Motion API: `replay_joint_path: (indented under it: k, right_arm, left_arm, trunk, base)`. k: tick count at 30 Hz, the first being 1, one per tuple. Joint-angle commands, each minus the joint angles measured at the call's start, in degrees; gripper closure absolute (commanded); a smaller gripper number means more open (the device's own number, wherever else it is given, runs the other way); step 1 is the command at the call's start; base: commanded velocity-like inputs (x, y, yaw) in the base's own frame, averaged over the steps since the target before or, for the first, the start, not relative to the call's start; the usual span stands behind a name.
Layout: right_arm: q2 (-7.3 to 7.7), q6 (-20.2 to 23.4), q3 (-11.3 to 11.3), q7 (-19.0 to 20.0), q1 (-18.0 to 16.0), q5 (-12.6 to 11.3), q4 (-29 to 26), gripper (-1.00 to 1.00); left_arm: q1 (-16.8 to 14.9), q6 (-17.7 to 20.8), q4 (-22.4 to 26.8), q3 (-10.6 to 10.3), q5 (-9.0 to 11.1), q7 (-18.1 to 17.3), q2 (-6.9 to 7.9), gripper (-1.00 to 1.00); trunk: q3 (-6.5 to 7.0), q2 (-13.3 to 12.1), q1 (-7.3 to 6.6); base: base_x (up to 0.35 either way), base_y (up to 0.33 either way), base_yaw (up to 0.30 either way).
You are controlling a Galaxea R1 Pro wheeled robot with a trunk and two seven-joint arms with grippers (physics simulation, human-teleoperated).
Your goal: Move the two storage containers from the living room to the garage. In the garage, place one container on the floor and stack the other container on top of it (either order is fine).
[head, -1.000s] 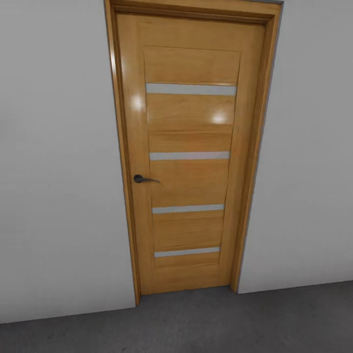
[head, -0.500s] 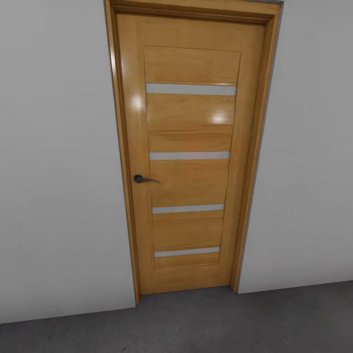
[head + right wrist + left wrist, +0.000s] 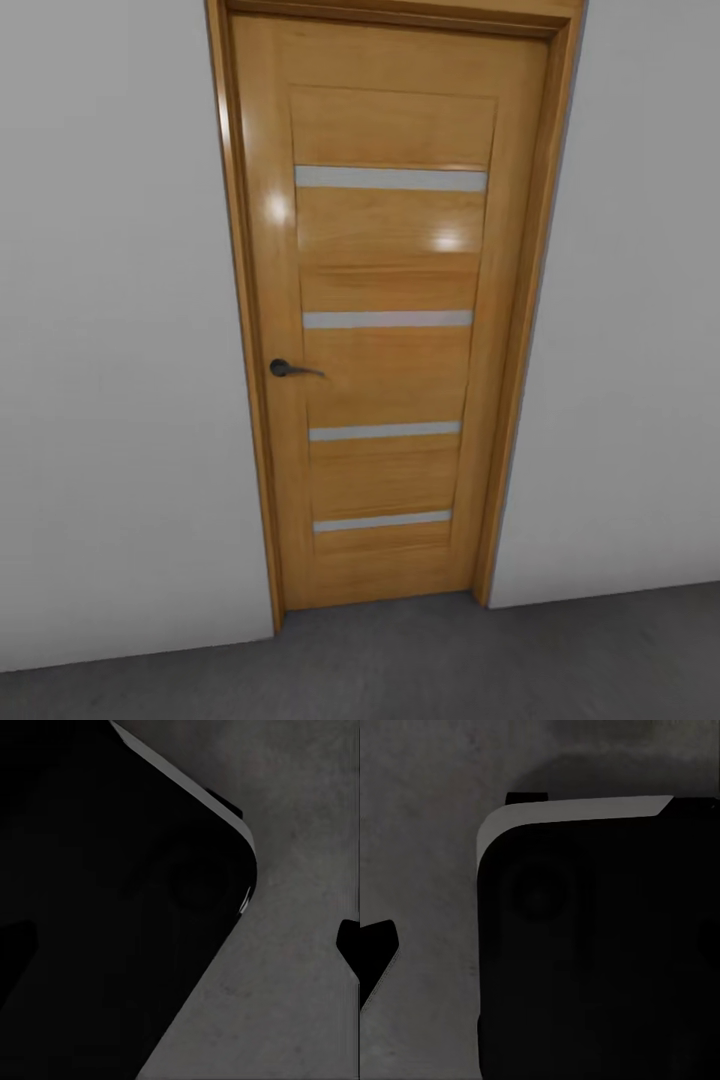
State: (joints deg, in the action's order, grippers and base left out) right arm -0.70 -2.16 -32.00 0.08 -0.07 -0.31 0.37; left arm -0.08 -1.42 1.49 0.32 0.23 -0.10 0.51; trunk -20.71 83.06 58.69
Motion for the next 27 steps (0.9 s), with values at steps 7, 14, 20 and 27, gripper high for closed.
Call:
replay_joint_path:
  k: [7, 14, 20, 27]
  right_arm:
    - [-0.16, -0.21, -0.08, 0.01, -0.01, -0.04, 0.03, -1.00]
    - [-0.12, -0.21, -0.08, 0.01, -0.01, -0.04, 0.03, -1.00]
    - [-0.18, -0.21, -0.08, 0.01, -0.01, -0.04, 0.02, -1.00]
    - [-0.26, -0.21, -0.02, 0.01, -0.01, -0.16, 0.02, -1.00]
  left_arm:
    - [-0.01, -0.17, 0.00, 0.20, 0.03, 0.01, -0.07, -1.00]
    - [-0.01, -0.17, 0.00, 0.20, 0.03, 0.00, -0.07, -1.00]
    - [-0.01, -0.17, 0.00, 0.25, 0.03, 0.01, -0.07, -1.00]
    - [-0.01, -0.17, 0.00, 0.20, 0.03, -0.05, -0.02, -1.00]
  trunk:
    - [-0.04, 0.02, 0.03]
    - [-0.04, 0.02, 0.03]
    - [-0.04, 0.02, 0.03]
    - [-0.04, 0.02, 0.03]
  base:
    - [0.076, 0.000, 0.000]
    - [0.001, 0.000, 0.000]
    - [0.000, 0.000, 0.000]
    - [0.068, 0.000, 0.000]
